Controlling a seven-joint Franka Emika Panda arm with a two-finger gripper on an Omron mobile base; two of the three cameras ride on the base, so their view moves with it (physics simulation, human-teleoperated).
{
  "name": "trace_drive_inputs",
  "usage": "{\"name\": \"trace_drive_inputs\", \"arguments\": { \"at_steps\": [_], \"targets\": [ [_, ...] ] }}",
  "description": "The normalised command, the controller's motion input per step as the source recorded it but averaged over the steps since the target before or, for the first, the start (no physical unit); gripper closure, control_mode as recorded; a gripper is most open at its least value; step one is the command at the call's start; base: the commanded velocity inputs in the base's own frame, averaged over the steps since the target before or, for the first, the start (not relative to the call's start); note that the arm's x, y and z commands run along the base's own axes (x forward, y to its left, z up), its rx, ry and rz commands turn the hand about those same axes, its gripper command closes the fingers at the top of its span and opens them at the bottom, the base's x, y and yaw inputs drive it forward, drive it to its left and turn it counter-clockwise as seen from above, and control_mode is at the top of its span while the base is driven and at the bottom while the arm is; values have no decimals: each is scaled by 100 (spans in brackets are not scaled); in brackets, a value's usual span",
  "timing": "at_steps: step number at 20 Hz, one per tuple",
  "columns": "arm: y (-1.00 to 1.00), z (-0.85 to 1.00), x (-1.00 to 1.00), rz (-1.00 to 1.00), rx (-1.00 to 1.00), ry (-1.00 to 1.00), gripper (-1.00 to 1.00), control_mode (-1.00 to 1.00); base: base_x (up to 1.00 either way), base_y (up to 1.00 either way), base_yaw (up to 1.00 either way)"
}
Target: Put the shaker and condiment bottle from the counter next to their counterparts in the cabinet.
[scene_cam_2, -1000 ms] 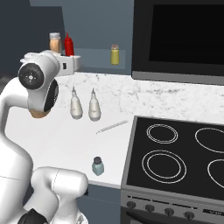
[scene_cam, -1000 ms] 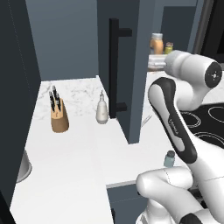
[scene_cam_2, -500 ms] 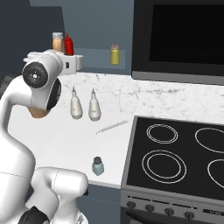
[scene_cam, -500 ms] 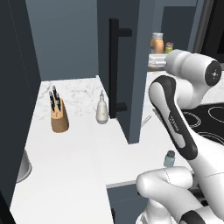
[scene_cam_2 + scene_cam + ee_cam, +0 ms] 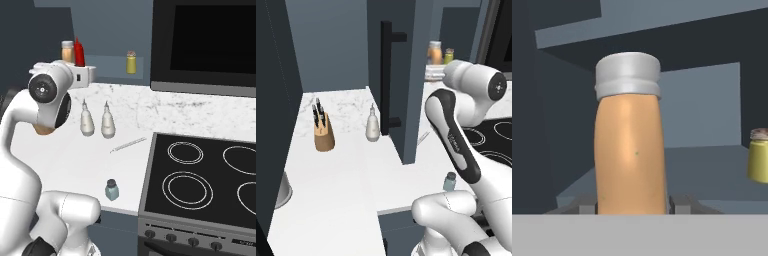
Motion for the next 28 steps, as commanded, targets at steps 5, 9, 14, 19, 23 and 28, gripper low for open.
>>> {"name": "trace_drive_inputs", "arguments": {
  "at_steps": [5,9,14,19,23,28],
  "targets": [
    [0,-16,27,0,0,-1,100,-100,0,0,0],
    [-1,-14,34,0,0,0,100,-100,0,0,0],
    [-3,-13,32,0,0,0,100,-100,0,0,0],
    [-7,-7,27,0,0,0,100,-100,0,0,0],
    [-1,-6,23,0,0,0,100,-100,0,0,0],
    [0,-2,20,0,0,0,100,-100,0,0,0]
  ]
}}
